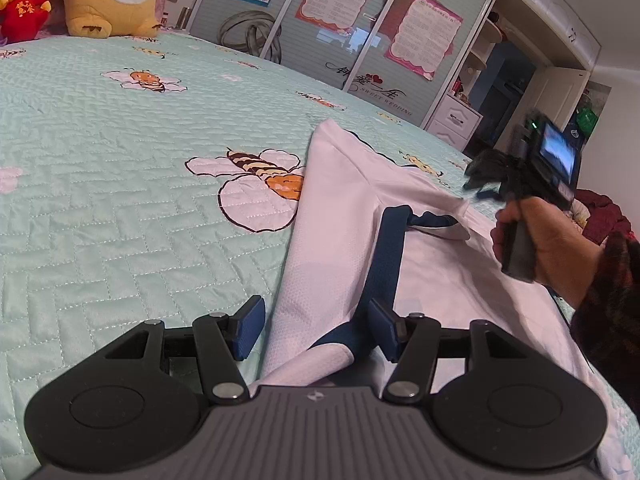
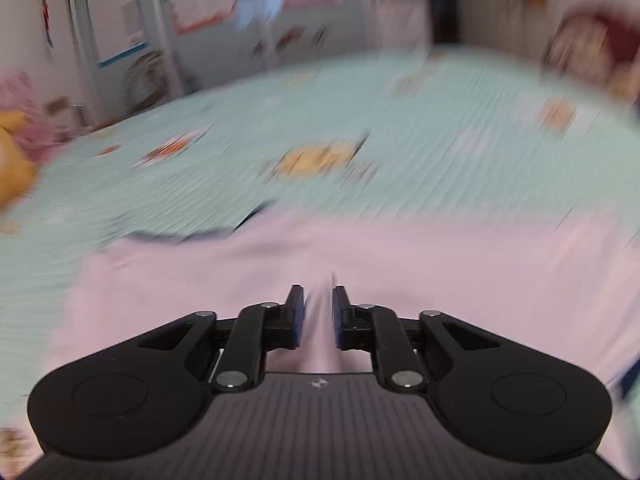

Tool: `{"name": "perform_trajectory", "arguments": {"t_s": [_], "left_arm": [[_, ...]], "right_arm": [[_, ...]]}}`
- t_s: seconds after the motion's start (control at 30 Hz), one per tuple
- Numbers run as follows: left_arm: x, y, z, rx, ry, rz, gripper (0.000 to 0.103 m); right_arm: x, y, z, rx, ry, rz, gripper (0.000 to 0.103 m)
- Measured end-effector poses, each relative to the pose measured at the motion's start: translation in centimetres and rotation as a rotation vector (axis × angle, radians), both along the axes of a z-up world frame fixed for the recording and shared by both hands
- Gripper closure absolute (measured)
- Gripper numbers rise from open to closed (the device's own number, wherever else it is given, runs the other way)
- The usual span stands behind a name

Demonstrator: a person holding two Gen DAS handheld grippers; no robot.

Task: Fold clothes

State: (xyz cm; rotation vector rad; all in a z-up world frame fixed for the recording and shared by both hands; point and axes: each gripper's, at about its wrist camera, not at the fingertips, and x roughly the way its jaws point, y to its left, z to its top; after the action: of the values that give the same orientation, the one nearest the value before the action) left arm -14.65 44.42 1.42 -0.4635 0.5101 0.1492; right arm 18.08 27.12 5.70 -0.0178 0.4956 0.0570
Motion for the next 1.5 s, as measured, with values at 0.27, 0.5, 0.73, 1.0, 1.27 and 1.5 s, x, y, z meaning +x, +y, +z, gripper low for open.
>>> {"name": "perform_trajectory", "arguments": {"t_s": [0.27, 0.5, 0.73, 1.0, 1.27, 1.5], "left_arm": [[-0.1, 0.0, -0.2, -0.002, -0.005, -0.004, 0.04], [-0.2, 0.3, -0.3, -0.03, -0.018, -0.015, 0.036], [-0.2, 0.3, -0.2, -0.038, -0.024, -0.021, 0.033], [-0.2, 0.2, -0.4, -0.035, -0.026, -0.025, 0.032], [-0.3, 0.2, -0.3, -0.038, -0.03, -0.027, 0.03], [-0.4, -0.3, -0.1, -0.024, -0.025, -0.02, 0.031]], "right_arm": [[5.7, 9.0, 1.1, 0.283, 0.134, 0.503, 0.067], [10.0, 16.3, 0.8, 0.11, 0.249, 0.66, 0.063], [11.2, 16.5, -0.5, 0.15, 0.383, 0.747, 0.064], [11.9, 17.9, -1.1, 0.2, 0.406, 0.793, 0.094], [12.2, 17.6, -2.1, 0.232, 0.316, 0.767, 0.103], [12.7, 18.1, -3.3, 0.211, 0.298, 0.75, 0.103]]}}
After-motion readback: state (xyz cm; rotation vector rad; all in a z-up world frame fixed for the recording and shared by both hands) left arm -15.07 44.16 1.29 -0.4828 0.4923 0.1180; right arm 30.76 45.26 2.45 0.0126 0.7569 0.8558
